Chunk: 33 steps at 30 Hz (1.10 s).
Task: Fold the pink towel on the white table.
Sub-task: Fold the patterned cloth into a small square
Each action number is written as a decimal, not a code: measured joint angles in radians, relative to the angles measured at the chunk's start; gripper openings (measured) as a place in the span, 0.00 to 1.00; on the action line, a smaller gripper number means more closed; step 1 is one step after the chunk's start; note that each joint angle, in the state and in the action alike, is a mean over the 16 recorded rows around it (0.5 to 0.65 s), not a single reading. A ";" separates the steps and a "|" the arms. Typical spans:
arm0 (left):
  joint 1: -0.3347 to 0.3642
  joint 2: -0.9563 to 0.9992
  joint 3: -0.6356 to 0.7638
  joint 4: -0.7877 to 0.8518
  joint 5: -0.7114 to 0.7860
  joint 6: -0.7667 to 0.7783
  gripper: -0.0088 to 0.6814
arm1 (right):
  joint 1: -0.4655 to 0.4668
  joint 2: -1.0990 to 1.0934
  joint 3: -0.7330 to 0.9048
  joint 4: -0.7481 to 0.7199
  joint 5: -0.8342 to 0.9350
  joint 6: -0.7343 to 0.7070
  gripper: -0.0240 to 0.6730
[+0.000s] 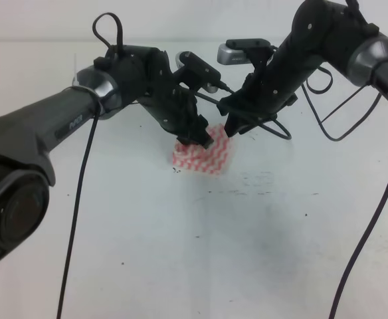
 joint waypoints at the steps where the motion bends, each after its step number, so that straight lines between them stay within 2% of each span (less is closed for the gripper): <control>1: 0.000 0.000 0.000 0.001 -0.003 -0.003 0.36 | 0.000 0.000 0.000 0.000 0.000 0.000 0.30; 6: 0.000 -0.001 0.000 0.007 -0.017 -0.022 0.23 | 0.000 0.003 0.000 -0.001 -0.002 0.000 0.30; 12: 0.001 0.000 0.000 0.038 -0.036 -0.070 0.12 | 0.000 0.000 0.000 0.001 0.000 -0.001 0.30; 20: 0.003 -0.002 0.000 0.082 -0.013 -0.137 0.06 | 0.000 -0.001 0.000 0.001 0.001 -0.001 0.30; 27: 0.003 -0.003 0.000 0.060 0.039 -0.149 0.15 | 0.000 0.003 0.000 0.000 0.001 -0.001 0.30; 33: 0.003 -0.003 0.000 0.014 0.066 -0.139 0.35 | 0.000 0.004 0.000 0.000 0.002 -0.001 0.30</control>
